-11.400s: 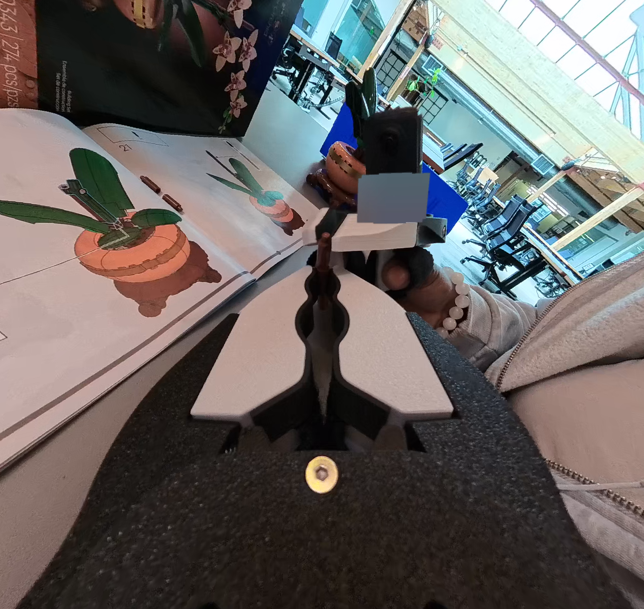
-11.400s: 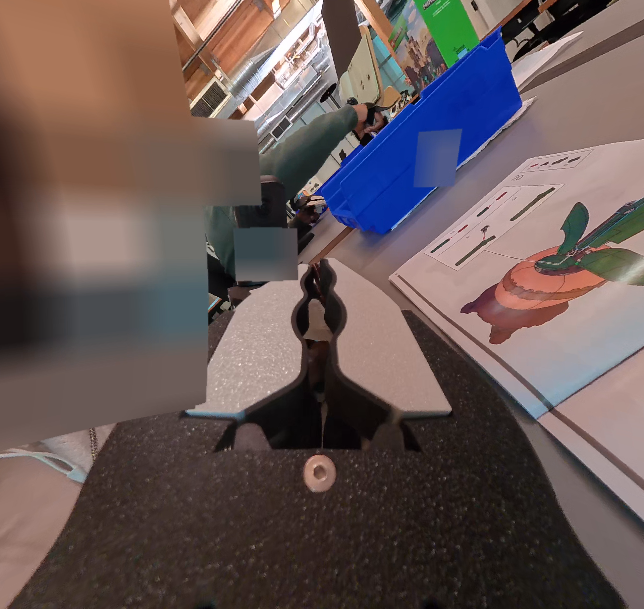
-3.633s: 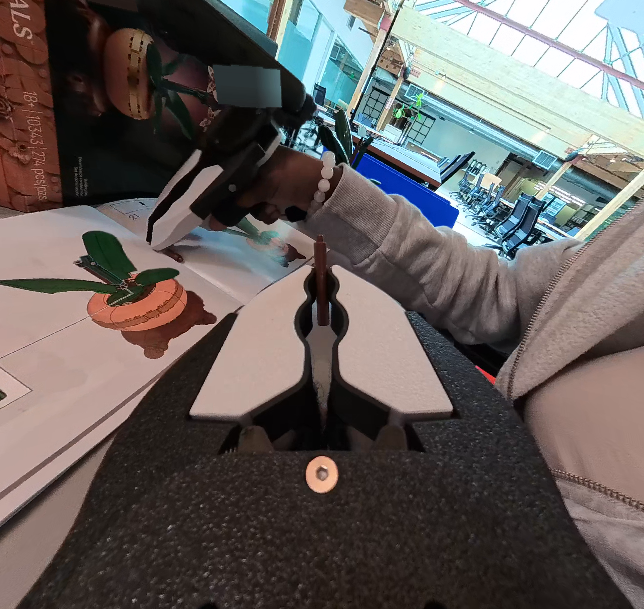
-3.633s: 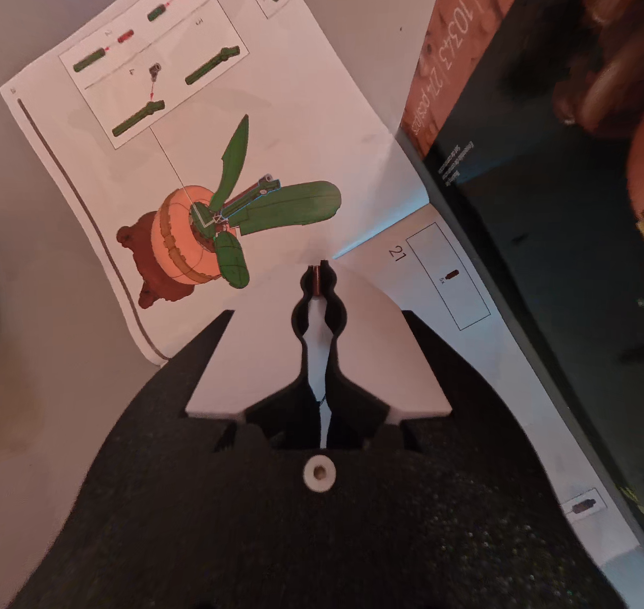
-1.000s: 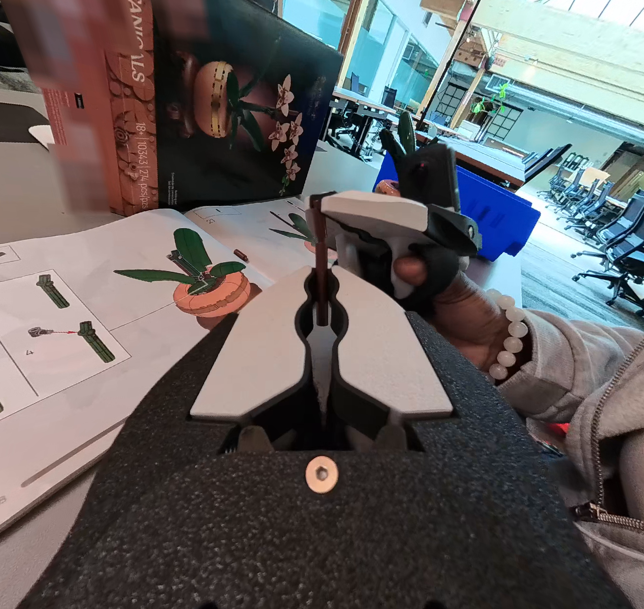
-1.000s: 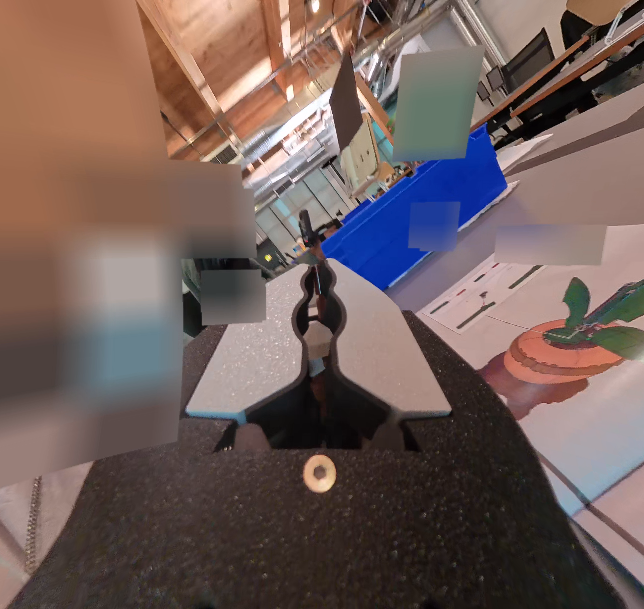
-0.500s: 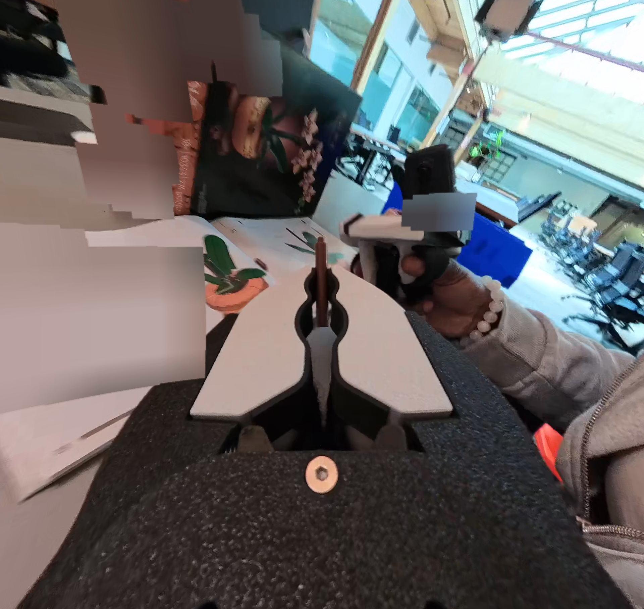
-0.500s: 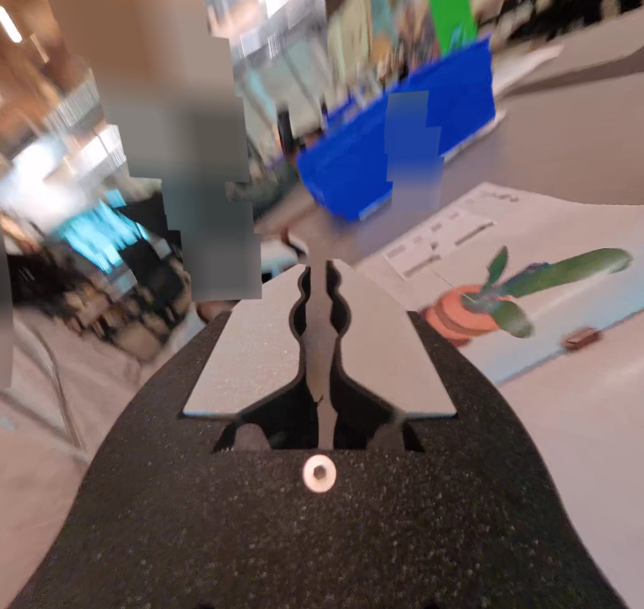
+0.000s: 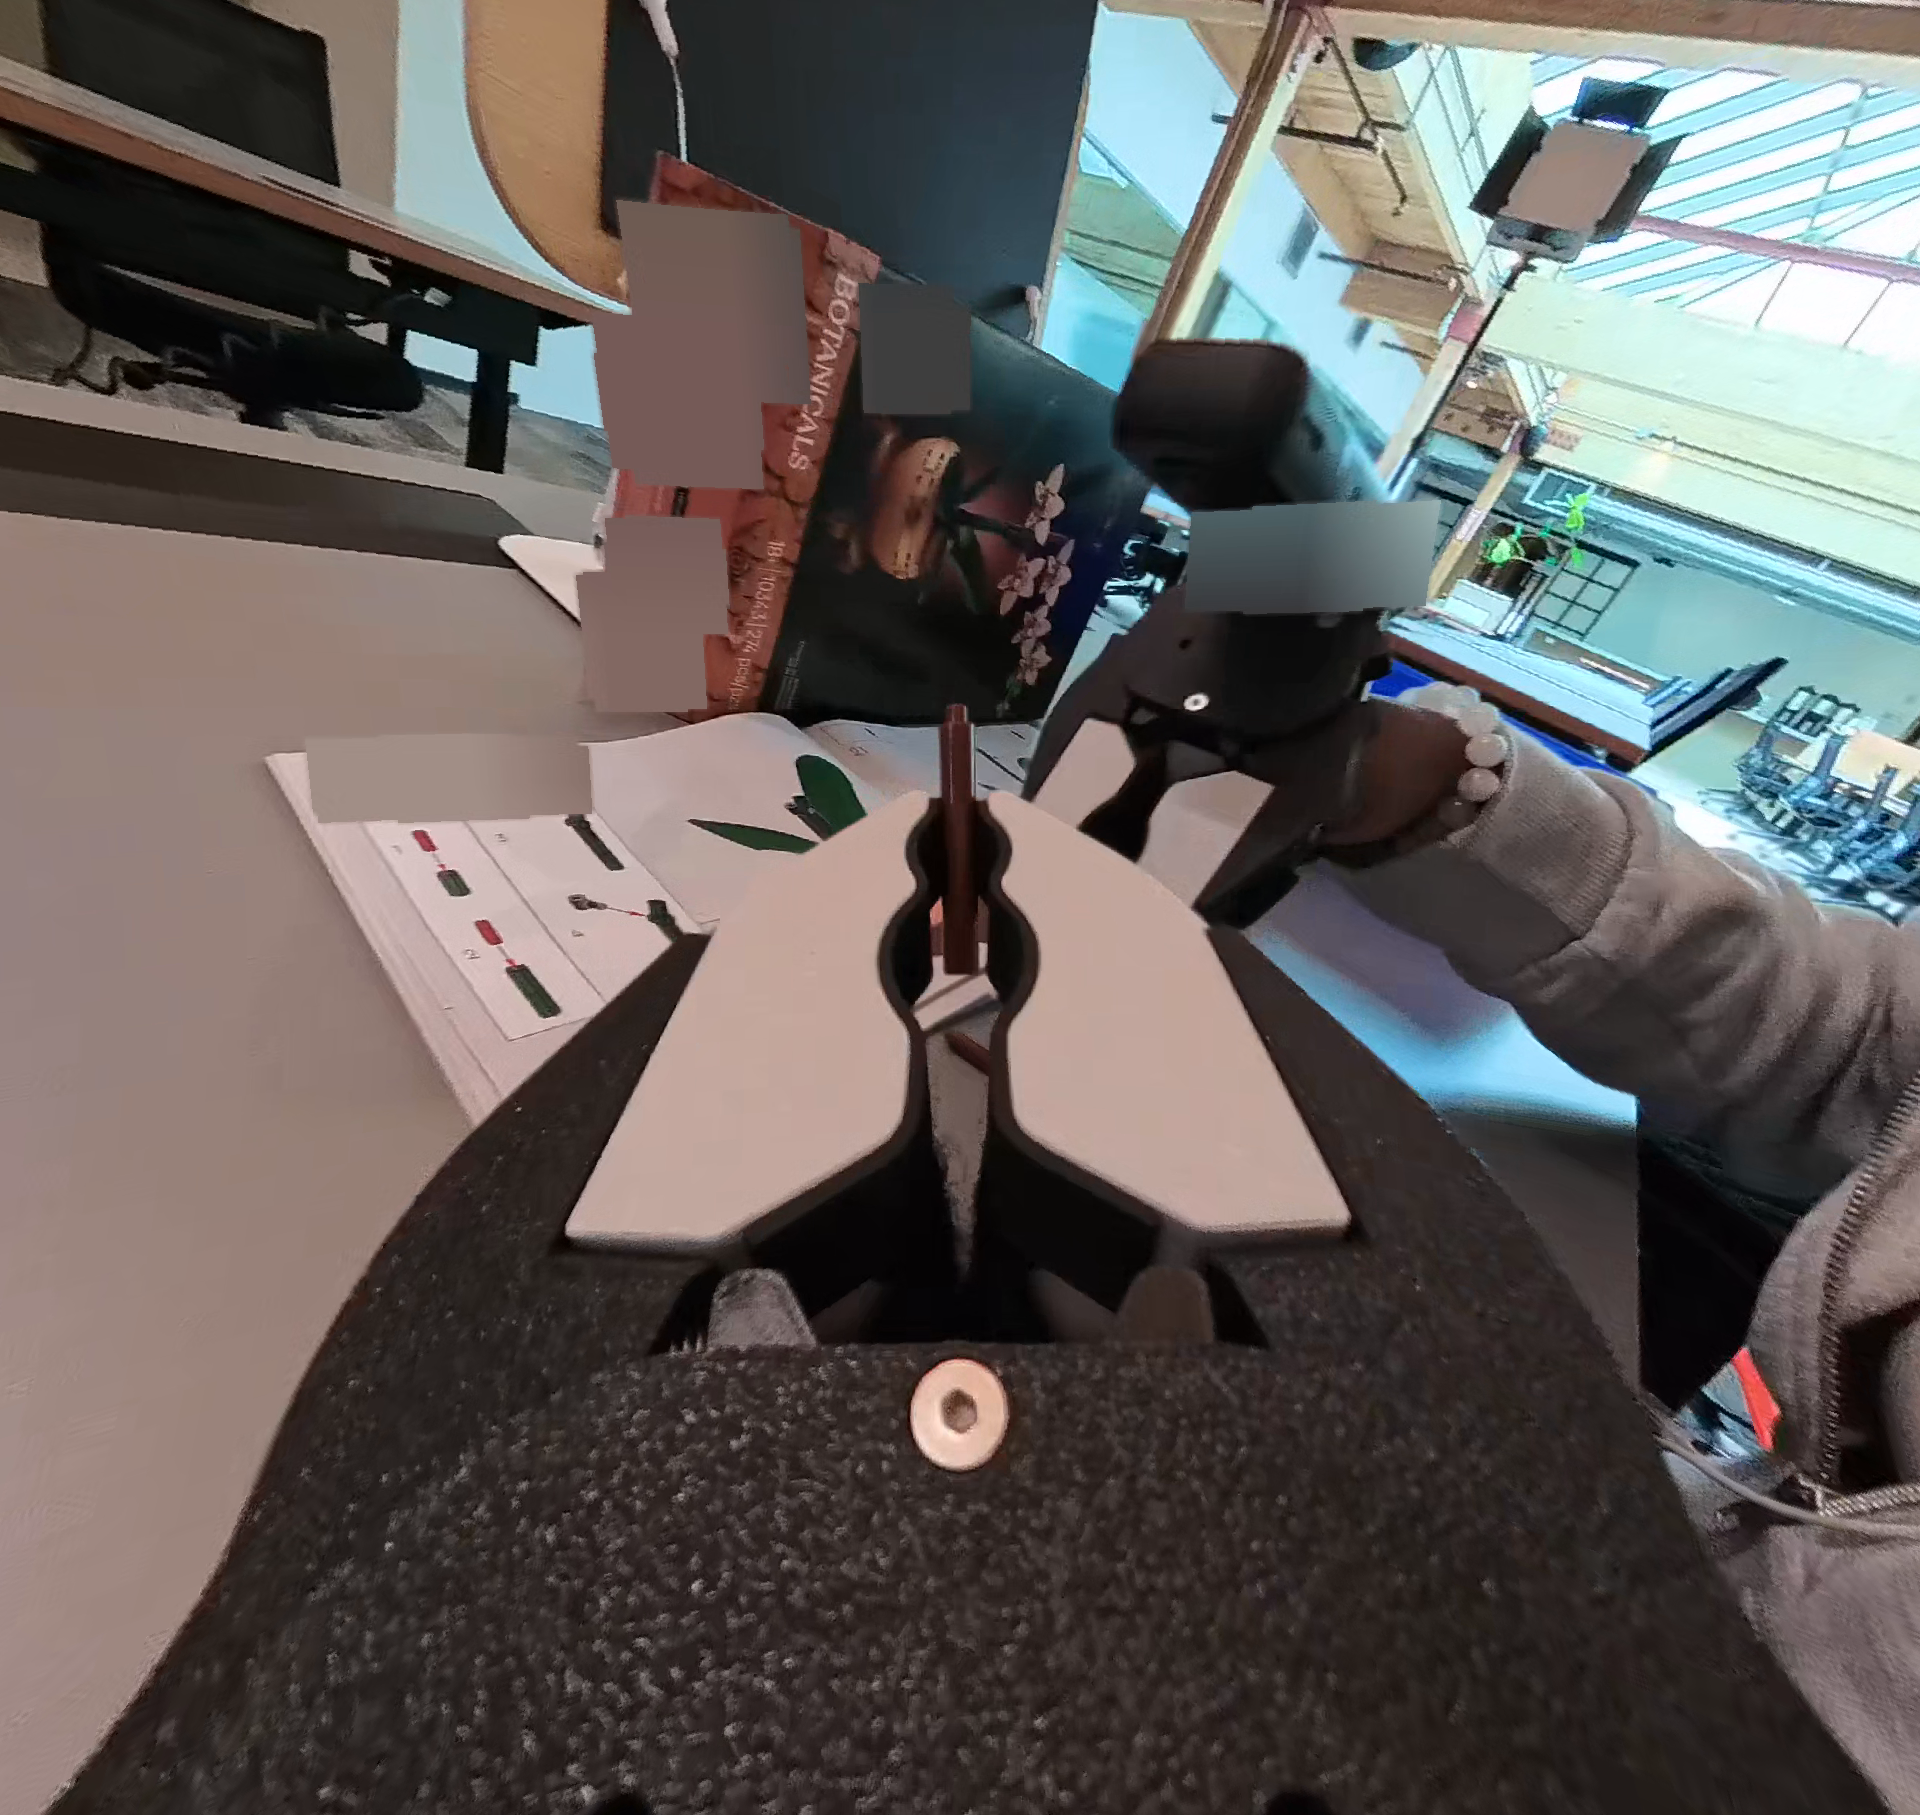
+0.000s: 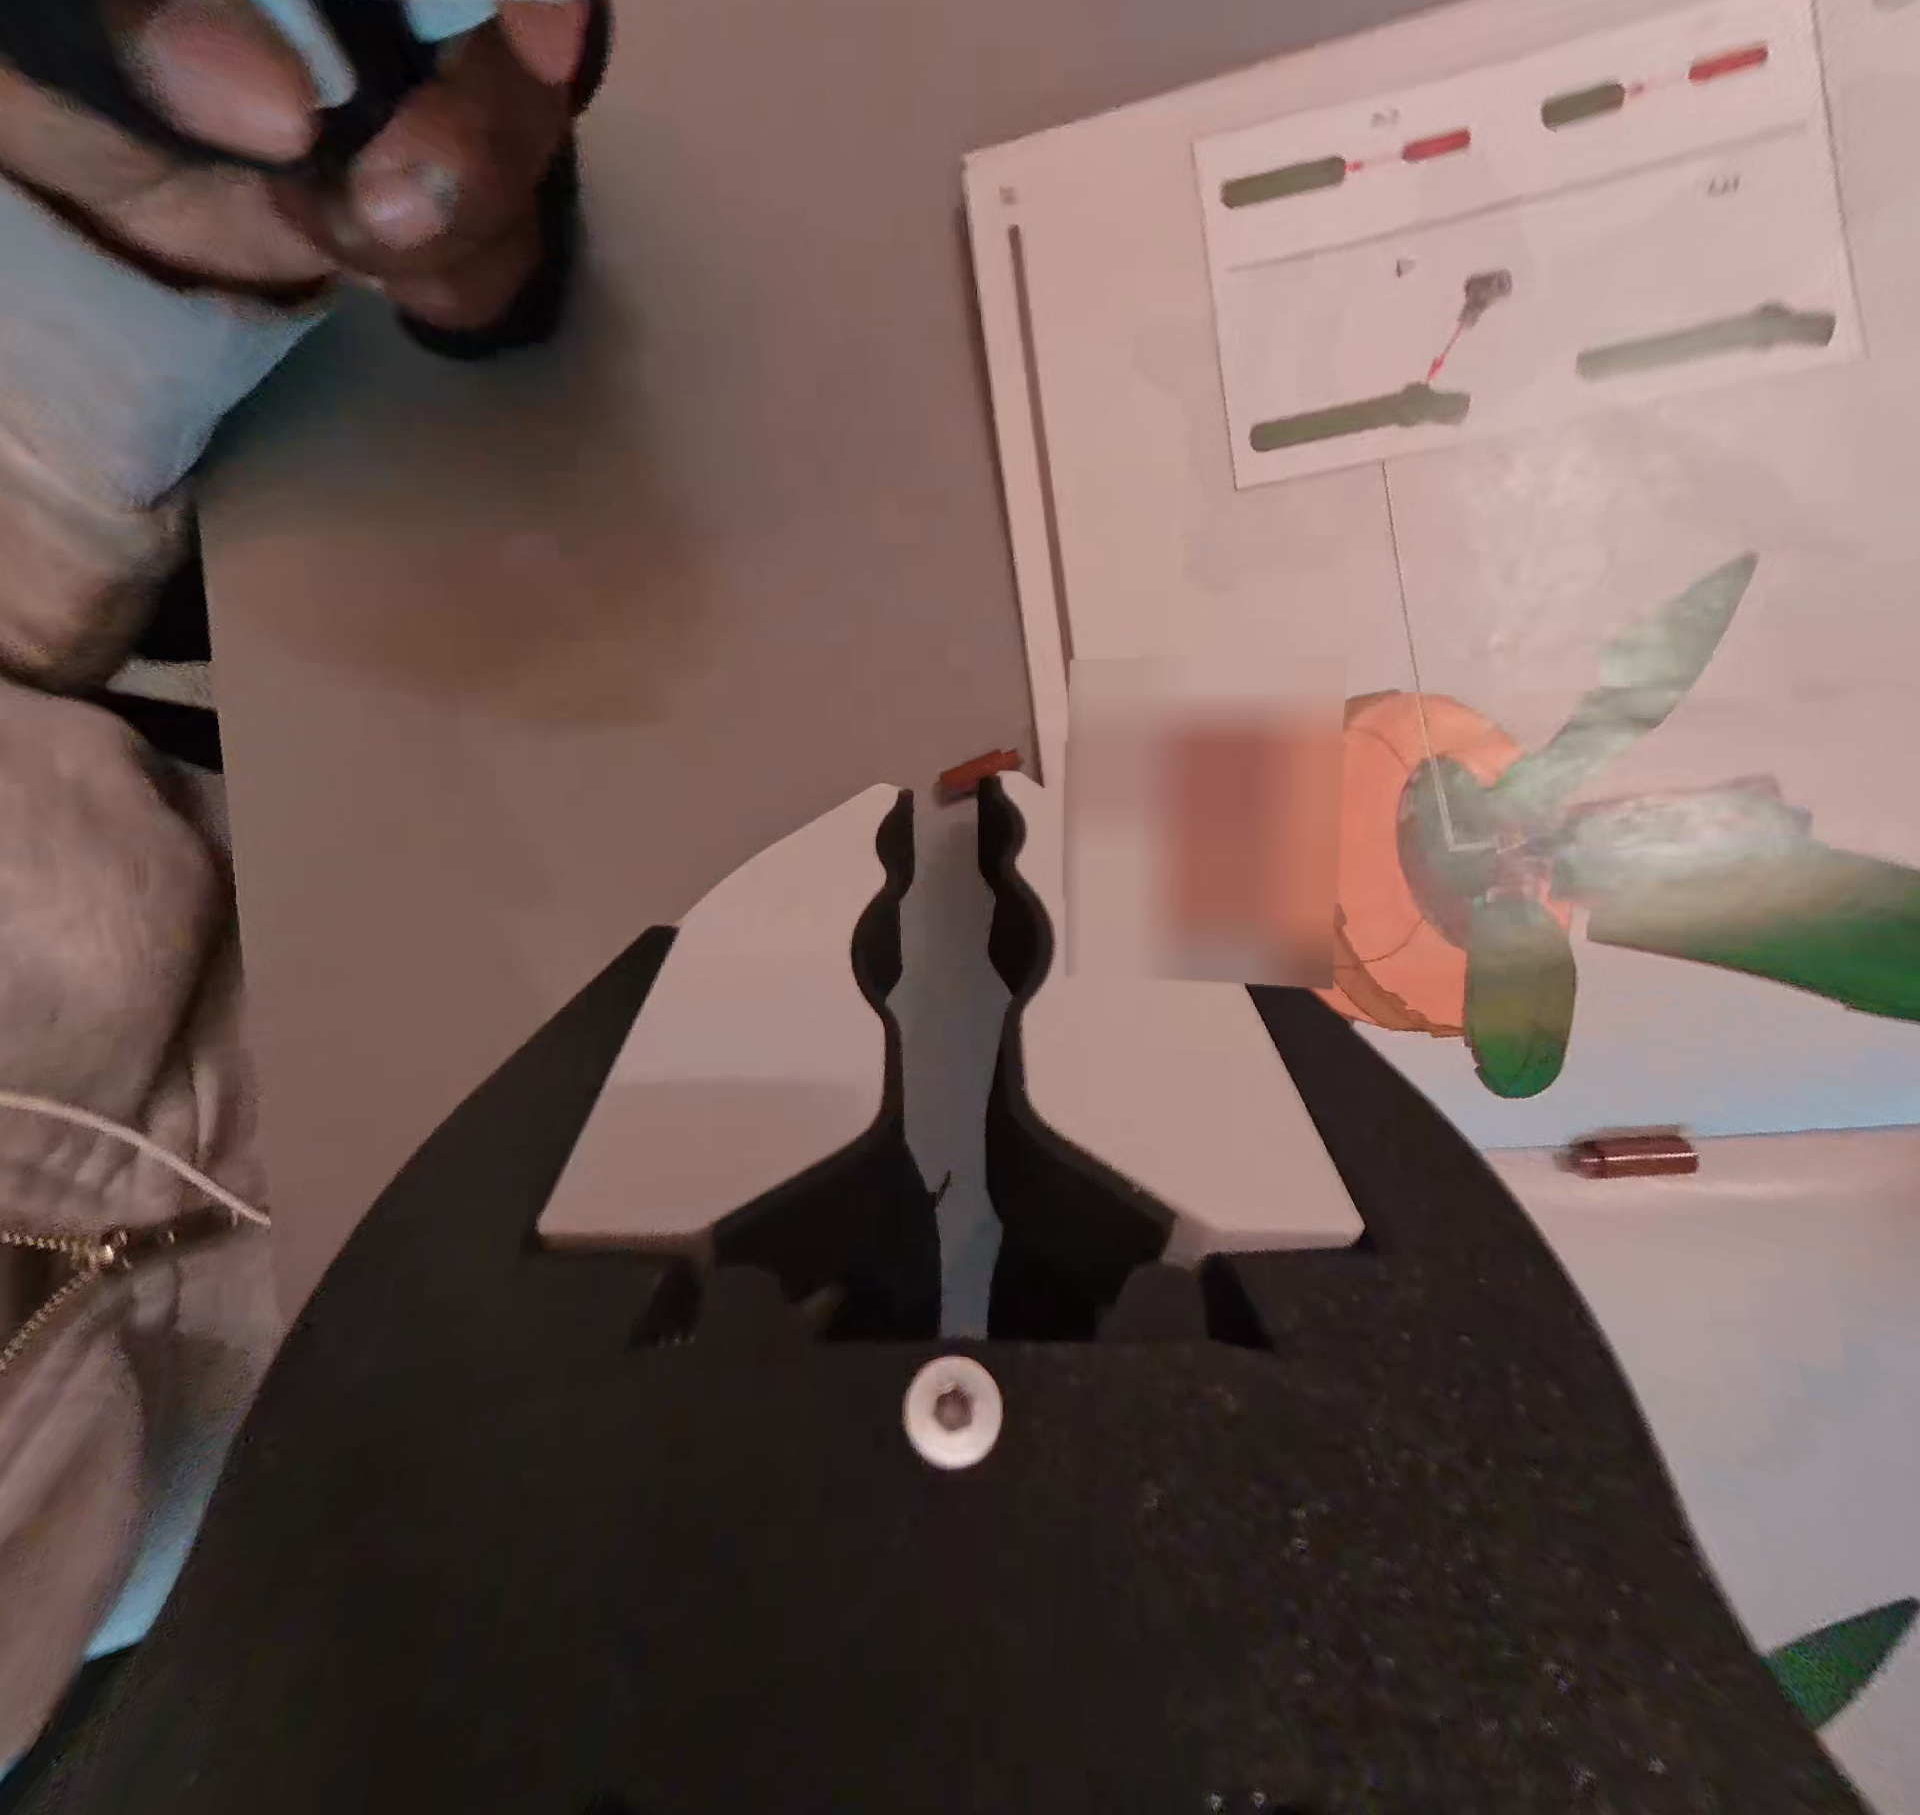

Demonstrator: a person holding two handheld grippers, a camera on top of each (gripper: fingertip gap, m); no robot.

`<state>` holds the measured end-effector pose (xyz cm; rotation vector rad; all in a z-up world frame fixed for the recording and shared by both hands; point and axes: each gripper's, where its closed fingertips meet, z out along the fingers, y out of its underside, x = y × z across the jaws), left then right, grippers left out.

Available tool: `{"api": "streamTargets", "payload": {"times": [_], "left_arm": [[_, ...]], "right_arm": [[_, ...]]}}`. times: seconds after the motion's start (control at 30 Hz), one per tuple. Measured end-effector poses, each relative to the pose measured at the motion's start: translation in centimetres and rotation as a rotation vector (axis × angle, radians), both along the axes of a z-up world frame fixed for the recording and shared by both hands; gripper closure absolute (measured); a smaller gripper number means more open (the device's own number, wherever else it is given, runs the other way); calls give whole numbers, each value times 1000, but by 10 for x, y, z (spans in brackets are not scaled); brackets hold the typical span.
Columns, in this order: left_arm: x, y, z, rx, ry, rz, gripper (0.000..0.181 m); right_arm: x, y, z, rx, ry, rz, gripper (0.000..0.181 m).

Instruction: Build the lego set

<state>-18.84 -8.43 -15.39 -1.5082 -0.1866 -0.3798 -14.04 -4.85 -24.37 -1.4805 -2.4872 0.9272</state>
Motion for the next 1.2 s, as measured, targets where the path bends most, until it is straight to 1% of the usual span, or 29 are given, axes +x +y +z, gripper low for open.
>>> {"api": "streamTargets", "payload": {"times": [0.13,0.3,0.4,0.47,0.53,0.57,0.63,0.7,0.77,0.83,0.93,1.0,1.1,1.2], "left_arm": [[1,-1,1,8,-2,-5,178],[5,0,0,-1,19,-13,178],[5,0,0,-1,26,-13,178],[6,-1,0,0,27,-14,178],[5,-1,0,1,28,-11,178],[5,-1,0,1,27,-9,178],[4,-1,1,4,22,-5,178],[4,-1,0,2,20,-7,178],[4,0,0,0,21,-8,178],[5,0,0,1,20,-11,178],[6,-1,0,4,13,-20,178],[7,-2,1,9,11,-21,178],[6,-2,1,12,3,-22,178],[7,-2,1,11,0,-26,178]], "right_arm": [[-6,7,-8,25,-82,-70,167],[-8,7,-12,115,-139,-32,171],[-1,1,-13,177,-137,92,179],[2,-1,-13,218,-103,185,177],[3,1,-11,266,-24,261,174],[3,2,-7,274,28,260,173],[6,5,5,216,68,182,171],[16,7,11,120,2,50,163],[23,9,7,74,-51,-77,162],[21,6,2,49,-52,-146,162],[14,-2,-4,35,-78,-164,164],[11,-4,-9,64,-108,-164,165],[2,-9,-11,75,-128,-143,167],[-5,-16,-11,63,-155,-87,167]]}}
